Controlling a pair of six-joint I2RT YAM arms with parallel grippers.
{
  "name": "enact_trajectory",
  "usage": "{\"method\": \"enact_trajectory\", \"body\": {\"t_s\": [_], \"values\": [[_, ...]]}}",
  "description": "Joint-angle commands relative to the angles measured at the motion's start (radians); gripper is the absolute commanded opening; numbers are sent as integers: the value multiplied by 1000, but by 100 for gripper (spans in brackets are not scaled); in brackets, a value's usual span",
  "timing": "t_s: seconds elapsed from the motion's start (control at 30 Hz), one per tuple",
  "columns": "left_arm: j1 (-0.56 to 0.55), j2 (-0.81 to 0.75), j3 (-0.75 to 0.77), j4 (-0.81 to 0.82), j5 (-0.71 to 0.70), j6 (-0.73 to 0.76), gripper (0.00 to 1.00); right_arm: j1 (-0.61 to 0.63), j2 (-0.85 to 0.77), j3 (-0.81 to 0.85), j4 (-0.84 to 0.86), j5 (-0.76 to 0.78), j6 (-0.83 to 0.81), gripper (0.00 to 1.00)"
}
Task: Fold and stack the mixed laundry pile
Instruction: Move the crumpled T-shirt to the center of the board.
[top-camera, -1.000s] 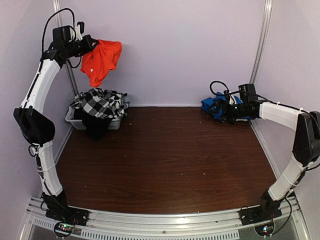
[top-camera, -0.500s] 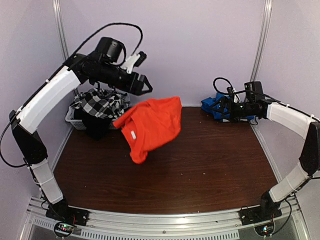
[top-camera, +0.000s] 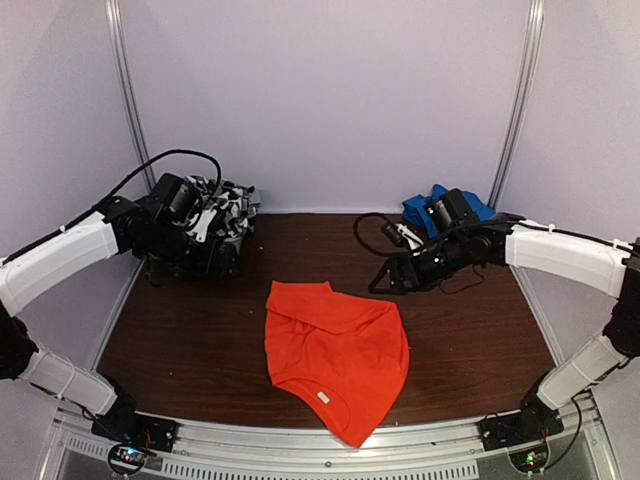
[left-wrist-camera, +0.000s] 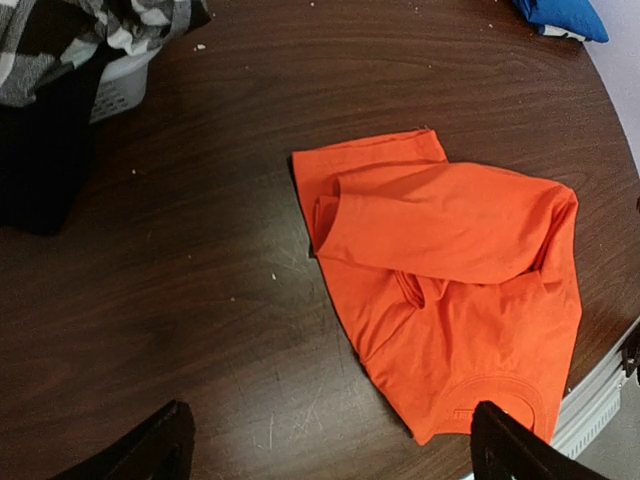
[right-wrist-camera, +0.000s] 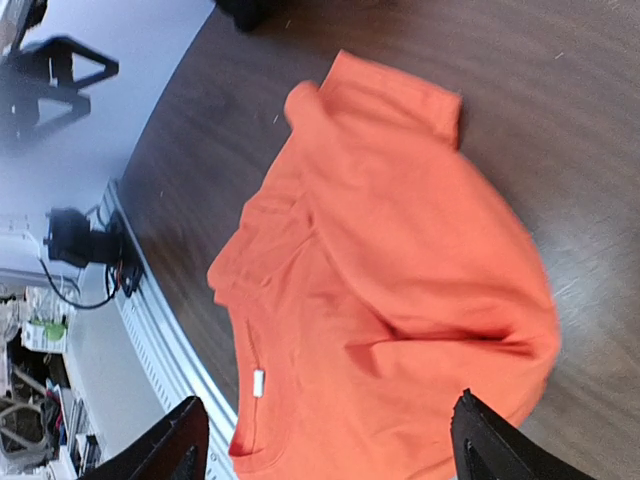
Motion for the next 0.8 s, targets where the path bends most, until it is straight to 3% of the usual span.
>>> {"method": "enact_trajectory", "body": {"t_s": [0.0,0.13,0.27,0.47,0.57,0.63,0.77], "values": [[-2,-91,-150,105,57,-138,98,182,52,5,-65,86,-44,81],[0,-240,-271,120,50,-203,98,361,156,34,-34,121,4,76],[6,-269,-316,83,52,-188,98,473,323,134,-26,152,26,74],[41,-246,-323,77,80,-130,98,509,601,421,-41,114,86,74],[98,-222,-314,64,110,-88,98,506,690,486,-99,113,96,74],[142,-209,-296,53,137,-49,98,502,694,452,-119,114,97,74],[187,-192,-303,59,161,2,98,468,567,214,-130,133,97,73]]}}
